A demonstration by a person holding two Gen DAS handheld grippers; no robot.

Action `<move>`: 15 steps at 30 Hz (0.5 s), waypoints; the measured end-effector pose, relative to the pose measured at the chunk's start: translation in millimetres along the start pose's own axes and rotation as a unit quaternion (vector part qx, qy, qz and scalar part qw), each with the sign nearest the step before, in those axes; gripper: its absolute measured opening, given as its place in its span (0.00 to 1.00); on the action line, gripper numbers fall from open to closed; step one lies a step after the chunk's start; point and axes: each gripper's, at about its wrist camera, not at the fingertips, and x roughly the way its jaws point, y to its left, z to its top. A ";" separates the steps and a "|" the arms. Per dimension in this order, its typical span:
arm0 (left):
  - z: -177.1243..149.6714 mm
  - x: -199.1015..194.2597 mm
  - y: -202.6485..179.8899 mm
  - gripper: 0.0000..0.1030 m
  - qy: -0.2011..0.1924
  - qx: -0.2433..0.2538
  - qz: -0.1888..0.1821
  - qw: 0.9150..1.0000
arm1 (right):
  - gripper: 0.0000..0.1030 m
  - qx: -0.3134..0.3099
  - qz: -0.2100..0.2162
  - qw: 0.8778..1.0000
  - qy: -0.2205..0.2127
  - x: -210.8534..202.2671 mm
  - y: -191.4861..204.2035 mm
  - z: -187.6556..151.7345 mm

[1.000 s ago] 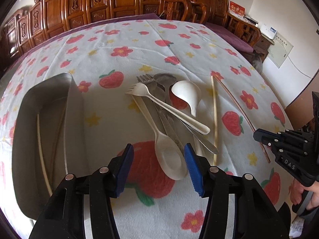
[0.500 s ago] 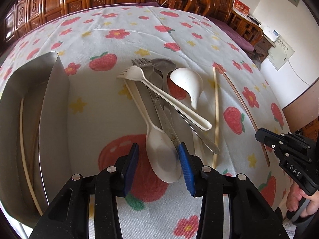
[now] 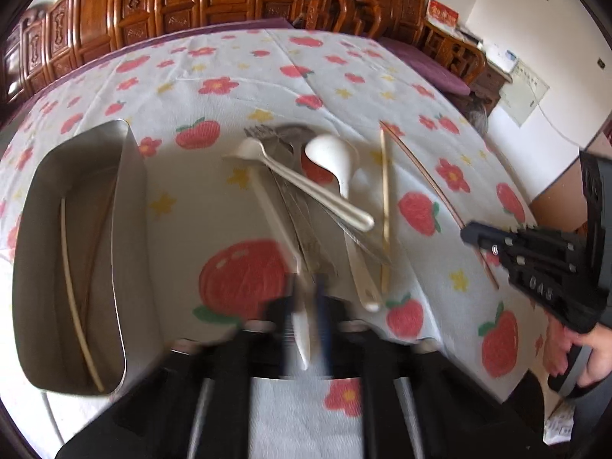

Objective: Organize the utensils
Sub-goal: 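Grasp a white plastic spoon with the left tool while the right tool holds its chopstick, then carry the white spoon into the metal tray and release it with left while right holds chopstick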

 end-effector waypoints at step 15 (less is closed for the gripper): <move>-5.8 -11.7 -2.4 0.01 -0.014 0.029 0.021 0.999 | 0.06 -0.008 0.005 1.000 -0.005 -5.6 6.8 2.6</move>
